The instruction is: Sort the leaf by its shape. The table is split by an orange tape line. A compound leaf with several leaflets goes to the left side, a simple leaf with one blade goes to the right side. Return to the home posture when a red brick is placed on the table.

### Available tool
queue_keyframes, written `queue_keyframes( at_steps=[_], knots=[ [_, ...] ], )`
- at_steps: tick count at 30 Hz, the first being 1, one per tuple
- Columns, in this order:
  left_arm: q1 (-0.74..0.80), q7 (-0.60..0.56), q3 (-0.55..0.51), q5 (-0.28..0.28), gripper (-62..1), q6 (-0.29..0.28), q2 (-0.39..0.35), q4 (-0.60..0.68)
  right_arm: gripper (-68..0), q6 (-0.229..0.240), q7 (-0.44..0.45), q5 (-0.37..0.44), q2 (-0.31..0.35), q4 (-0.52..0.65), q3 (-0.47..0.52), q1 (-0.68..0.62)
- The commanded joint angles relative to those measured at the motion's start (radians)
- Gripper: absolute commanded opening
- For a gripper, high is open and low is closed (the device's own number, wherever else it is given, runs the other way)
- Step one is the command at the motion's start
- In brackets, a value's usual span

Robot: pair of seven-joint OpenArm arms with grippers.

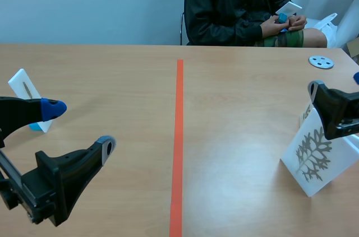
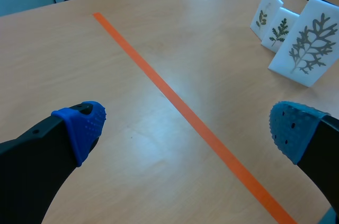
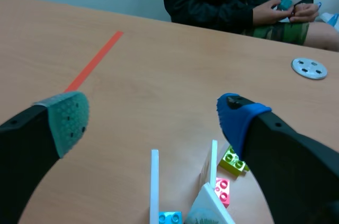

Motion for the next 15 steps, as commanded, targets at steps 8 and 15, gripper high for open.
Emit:
queue_keyframes(
  at_steps=[8, 15],
  knots=[
    [-0.003, -0.017, -0.005, -0.010, 1.4, 0.005, 0.002, 0.006, -6.2, 0.139, -0.017, 0.039, 0.040, 0.097, 0.014, -0.017],
    [-0.003, -0.017, -0.005, -0.011, 1.4, 0.005, 0.002, 0.006, -6.2, 0.139, -0.021, 0.063, 0.100, 0.096, -0.026, -0.016]
  ],
)
